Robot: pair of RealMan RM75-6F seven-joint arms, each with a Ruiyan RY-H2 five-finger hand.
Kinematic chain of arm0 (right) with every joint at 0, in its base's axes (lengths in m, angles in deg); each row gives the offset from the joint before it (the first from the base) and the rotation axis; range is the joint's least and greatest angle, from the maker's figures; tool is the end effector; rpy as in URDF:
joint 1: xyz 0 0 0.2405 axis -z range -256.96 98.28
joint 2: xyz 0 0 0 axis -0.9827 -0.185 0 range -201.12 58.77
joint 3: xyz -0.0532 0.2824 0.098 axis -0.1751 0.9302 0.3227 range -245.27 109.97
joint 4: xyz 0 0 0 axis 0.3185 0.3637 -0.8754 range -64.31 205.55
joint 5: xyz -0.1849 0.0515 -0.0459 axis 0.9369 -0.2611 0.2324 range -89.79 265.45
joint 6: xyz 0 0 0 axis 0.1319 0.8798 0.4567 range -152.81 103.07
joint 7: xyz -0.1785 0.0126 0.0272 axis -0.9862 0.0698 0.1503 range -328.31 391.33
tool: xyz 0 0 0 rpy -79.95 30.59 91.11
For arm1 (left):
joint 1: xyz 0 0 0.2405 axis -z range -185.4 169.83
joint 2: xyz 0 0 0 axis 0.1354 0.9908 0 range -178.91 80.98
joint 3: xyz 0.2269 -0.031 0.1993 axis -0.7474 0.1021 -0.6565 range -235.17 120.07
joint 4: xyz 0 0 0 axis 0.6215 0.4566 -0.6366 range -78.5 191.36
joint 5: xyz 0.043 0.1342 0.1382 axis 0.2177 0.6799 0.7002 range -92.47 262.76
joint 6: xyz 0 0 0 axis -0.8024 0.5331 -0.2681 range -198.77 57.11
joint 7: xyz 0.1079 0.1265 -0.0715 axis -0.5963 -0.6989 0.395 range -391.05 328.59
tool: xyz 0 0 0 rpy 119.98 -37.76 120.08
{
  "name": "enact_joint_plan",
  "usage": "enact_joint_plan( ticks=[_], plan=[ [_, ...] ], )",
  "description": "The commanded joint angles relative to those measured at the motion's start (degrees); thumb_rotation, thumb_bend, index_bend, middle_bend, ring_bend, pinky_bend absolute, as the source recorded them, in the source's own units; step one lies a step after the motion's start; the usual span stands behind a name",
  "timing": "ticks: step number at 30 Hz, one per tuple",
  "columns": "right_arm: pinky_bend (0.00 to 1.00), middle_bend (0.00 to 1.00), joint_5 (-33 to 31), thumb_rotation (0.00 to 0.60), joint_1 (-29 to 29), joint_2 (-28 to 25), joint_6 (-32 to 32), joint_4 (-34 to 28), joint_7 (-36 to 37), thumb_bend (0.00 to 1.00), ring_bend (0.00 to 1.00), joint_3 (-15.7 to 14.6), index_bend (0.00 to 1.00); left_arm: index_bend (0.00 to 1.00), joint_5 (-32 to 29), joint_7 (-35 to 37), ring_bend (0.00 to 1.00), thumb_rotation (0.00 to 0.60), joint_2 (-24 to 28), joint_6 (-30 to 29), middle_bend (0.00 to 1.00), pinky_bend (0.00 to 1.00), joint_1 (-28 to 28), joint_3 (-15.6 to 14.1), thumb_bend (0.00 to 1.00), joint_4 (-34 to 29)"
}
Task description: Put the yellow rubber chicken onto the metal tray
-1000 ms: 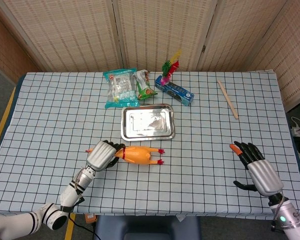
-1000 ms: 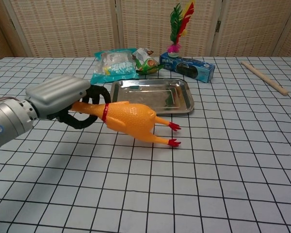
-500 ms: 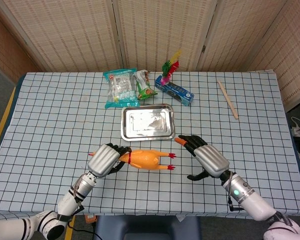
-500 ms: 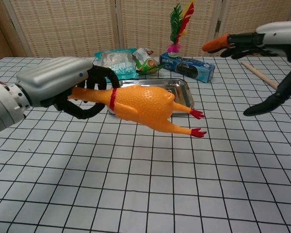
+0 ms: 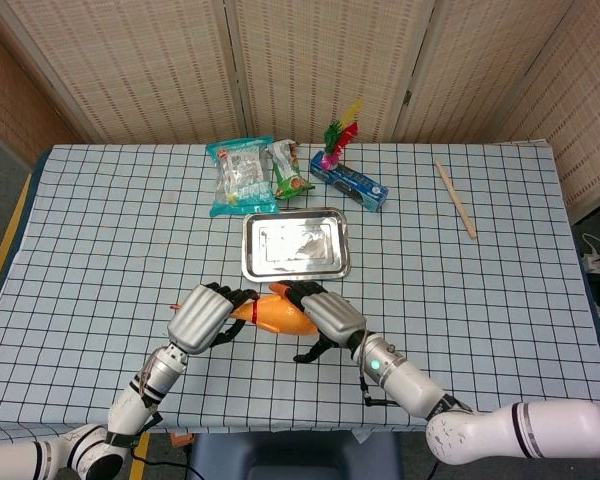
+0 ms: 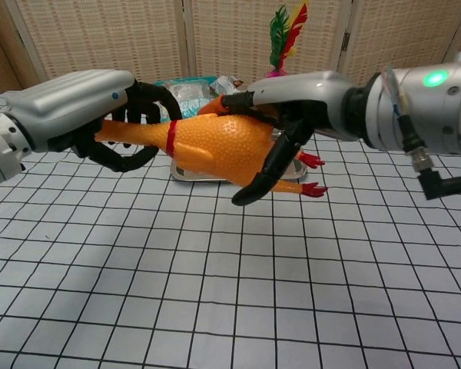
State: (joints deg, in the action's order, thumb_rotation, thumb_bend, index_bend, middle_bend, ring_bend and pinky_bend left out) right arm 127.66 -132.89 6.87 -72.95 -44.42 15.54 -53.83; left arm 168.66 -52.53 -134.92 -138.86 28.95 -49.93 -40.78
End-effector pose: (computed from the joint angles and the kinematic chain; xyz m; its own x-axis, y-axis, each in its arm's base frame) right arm -0.0586 -0.3539 -0.0005 0.1244 -0.6427 0.7560 -0.9422 -0.3154 -0.1130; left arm -0.1249 0.3434 0.0206 0.3799 0.0469 0.9238 0.7674 -0.5736 -0.2865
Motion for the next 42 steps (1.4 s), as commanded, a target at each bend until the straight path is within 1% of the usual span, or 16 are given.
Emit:
enact_joint_plan(
  ticks=[1,2,3,5,8,11,14,19,21,22,23,25,26,28,34,42],
  plan=[
    [0.08,0.05,-1.9,0.6,-1.9,3.4,-3.6,2.2,-1.5,0.11,0.01,0.8,0.05,0.79,0.0,0.3,0.58,0.6,0.3,-0.1,0.76,0.6,-0.1,0.1,0.76,-0.4],
    [0.15,0.09,-1.9,0.6,-2.1,4.1,-4.8,2.5,-1.9,0.13,0.04,0.8,0.11,0.79,0.0,0.5,0.58,0.6,0.4,0.0,0.76,0.6,-0.1,0.0,0.76,-0.6],
    [0.31,0.19,-1.8,0.6,-2.2,4.6,-5.8,2.8,-2.4,0.16,0.14,0.7,0.23,0.79,0.0,0.6,0.58,0.6,0.5,0.0,0.76,0.6,-0.1,0.0,0.76,-0.7],
    [0.64,0.41,-2.0,0.6,-2.5,5.5,-7.6,3.1,-3.4,0.22,0.41,0.6,0.5,0.79,0.2,0.9,0.58,0.6,0.6,0.0,0.76,0.6,-0.2,-0.1,0.76,-0.9],
    [0.95,0.67,-0.2,0.6,-2.4,7.9,-11.2,4.4,-4.4,0.29,0.7,0.5,0.82,0.79,0.5,1.1,0.58,0.6,1.0,0.3,0.76,0.6,-0.2,-0.4,0.76,-1.5],
    [1.0,0.8,2.0,0.6,-1.6,9.7,-13.6,5.0,-3.9,0.35,0.84,0.5,0.99,0.79,0.7,1.2,0.58,0.6,1.5,0.1,0.76,0.6,-0.3,-0.5,0.76,-2.3],
    [1.0,0.83,3.8,0.6,-1.3,9.5,-14.0,4.9,-4.7,0.42,0.88,-0.3,1.0,0.79,0.7,0.9,0.58,0.6,2.0,-0.2,0.76,0.6,-0.5,-0.3,0.76,-2.8],
    [1.0,0.83,4.6,0.6,-0.7,8.8,-14.0,3.8,-5.0,0.43,0.88,-0.6,1.0,0.79,0.3,1.1,0.58,0.6,2.5,-0.3,0.76,0.6,-0.8,-0.2,0.76,-3.4],
    [0.97,0.8,4.9,0.6,-0.4,8.5,-13.9,3.3,-4.9,0.42,0.8,-0.9,0.94,0.79,0.3,1.1,0.58,0.6,2.7,-0.3,0.76,0.6,-0.9,-0.3,0.76,-3.5],
    [0.86,0.7,4.7,0.6,-0.4,7.6,-12.4,2.6,-4.7,0.39,0.67,-1.4,0.8,0.79,0.3,1.1,0.58,0.6,2.8,-0.4,0.76,0.6,-0.9,-0.4,0.76,-3.5],
    [0.71,0.55,3.9,0.6,-0.6,6.0,-9.9,1.9,-4.4,0.36,0.51,-1.8,0.61,0.79,0.4,1.0,0.58,0.6,3.0,-0.4,0.76,0.6,-1.0,-0.4,0.76,-3.6],
    [0.24,0.12,1.6,0.6,-1.5,3.2,-5.9,1.0,-4.4,0.26,0.1,-2.2,0.1,0.79,0.4,1.1,0.58,0.6,3.3,-0.6,0.76,0.6,-1.1,-0.3,0.76,-3.9],
    [0.1,0.02,1.0,0.6,-2.0,1.8,-4.2,0.8,-4.1,0.22,0.01,-2.0,0.0,0.79,0.4,1.2,0.58,0.6,3.6,-0.6,0.76,0.6,-1.1,-0.3,0.76,-4.0],
    [0.0,0.0,1.7,0.6,-1.9,0.9,-3.5,0.8,-3.3,0.18,0.0,-1.8,0.0,0.79,0.4,1.6,0.58,0.6,4.0,-0.7,0.76,0.61,-1.2,-0.2,0.76,-4.3],
    [0.0,0.0,3.1,0.6,-0.8,-0.5,-1.6,0.7,1.4,0.12,0.0,-1.2,0.0,0.8,0.6,2.4,0.58,0.6,5.2,-0.5,0.77,0.61,-1.4,-0.2,0.76,-5.4],
    [0.0,0.0,3.5,0.6,-0.9,-0.4,0.5,1.8,5.3,0.12,0.0,-0.7,0.0,0.8,0.2,2.5,0.58,0.6,5.3,-0.2,0.77,0.61,-1.3,-0.1,0.76,-5.6]
  ],
)
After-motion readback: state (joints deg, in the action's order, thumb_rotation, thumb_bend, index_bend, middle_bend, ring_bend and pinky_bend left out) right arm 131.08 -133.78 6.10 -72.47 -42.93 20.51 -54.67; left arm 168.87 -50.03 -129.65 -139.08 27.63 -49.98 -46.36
